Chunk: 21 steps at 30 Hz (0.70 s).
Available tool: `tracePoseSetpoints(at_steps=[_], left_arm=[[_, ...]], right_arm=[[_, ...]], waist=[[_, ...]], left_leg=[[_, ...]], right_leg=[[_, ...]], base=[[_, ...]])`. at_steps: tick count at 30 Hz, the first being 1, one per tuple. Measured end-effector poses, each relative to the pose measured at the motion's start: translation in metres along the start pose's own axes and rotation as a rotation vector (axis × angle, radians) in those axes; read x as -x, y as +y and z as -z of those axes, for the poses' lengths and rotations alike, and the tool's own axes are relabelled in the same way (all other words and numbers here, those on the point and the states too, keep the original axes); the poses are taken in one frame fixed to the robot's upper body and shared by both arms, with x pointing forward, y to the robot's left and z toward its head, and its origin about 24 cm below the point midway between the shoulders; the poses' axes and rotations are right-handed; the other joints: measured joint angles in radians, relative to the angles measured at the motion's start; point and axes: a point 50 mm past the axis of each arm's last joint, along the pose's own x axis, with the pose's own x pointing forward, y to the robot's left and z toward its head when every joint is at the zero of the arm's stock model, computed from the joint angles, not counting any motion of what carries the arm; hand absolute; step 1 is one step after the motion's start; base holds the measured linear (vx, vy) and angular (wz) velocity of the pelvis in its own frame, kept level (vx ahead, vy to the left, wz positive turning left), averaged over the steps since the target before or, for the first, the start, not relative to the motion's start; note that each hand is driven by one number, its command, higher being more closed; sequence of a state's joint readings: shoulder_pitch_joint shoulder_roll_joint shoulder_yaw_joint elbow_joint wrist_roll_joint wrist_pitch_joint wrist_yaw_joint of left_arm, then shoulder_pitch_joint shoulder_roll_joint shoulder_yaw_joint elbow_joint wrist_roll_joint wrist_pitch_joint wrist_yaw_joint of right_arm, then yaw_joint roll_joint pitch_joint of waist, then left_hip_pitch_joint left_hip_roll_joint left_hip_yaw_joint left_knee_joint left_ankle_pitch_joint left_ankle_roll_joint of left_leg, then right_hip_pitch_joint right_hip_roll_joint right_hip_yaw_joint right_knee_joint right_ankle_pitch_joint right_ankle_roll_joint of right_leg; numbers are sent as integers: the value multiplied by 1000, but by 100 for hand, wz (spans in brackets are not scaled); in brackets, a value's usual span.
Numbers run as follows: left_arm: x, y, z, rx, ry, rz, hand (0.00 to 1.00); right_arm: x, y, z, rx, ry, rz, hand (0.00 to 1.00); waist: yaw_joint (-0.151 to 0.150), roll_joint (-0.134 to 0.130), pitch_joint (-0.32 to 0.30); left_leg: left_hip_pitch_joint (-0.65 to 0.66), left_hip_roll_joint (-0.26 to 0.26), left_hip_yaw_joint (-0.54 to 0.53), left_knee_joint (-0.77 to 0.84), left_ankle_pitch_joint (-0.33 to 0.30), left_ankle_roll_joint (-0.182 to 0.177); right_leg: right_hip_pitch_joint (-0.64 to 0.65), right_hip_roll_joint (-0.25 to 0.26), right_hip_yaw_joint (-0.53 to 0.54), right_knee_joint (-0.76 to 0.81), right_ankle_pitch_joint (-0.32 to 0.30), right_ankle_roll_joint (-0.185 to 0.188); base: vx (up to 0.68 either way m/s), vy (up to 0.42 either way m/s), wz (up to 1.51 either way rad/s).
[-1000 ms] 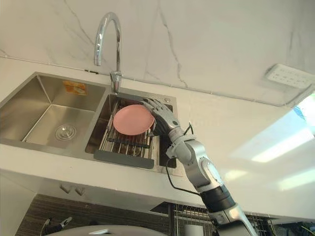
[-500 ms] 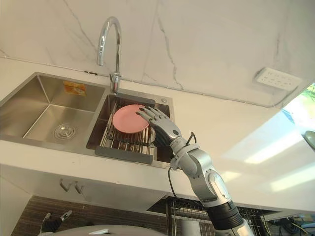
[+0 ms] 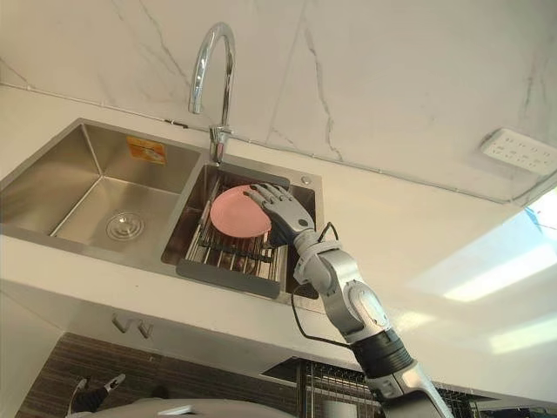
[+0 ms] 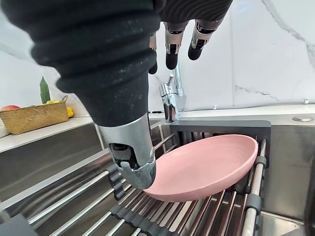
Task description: Walk over to the sink, pick up the cup, carry it to the dishwasher, place the cup inside the dishwasher, then close the dishwasher door
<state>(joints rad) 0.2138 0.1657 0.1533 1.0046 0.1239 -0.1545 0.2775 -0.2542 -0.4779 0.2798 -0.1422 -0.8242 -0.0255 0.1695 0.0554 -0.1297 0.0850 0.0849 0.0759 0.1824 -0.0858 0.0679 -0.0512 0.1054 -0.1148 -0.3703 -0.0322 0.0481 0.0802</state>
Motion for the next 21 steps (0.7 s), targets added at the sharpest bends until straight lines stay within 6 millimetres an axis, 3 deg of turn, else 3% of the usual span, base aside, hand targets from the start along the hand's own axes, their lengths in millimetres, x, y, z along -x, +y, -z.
tracePoseSetpoints(at_steps=[9,13,14,21], left_arm=[[0,0,-1,-16,-5,1,0],[0,0,-2,-15,-8,1,0],[-1,0,-3,-14,-12,1,0],[-1,-1,-5,-11,-18,2,0]], right_arm=[[-11,38,11,7,82,-152,0],[-14,47,19,12,117,-195,0],[-15,48,22,34,129,-204,0],[-21,58,35,74,186,-254,0]], waist=[[6,6,4],[13,22,17],[17,12,13],[23,20,19]], left_leg=[[-13,-12,-21,0,-2,-4],[-15,-17,-23,0,-3,-3],[-13,-18,-23,0,-2,-1],[-15,-25,-45,0,2,5]], right_leg=[[13,-5,-25,-10,-4,8],[14,-9,-27,-14,-3,11],[15,-10,-28,-15,-3,11],[26,-14,-52,-24,-2,17]], base=[[-5,9,9],[0,0,0],[31,6,1],[31,-4,8]])
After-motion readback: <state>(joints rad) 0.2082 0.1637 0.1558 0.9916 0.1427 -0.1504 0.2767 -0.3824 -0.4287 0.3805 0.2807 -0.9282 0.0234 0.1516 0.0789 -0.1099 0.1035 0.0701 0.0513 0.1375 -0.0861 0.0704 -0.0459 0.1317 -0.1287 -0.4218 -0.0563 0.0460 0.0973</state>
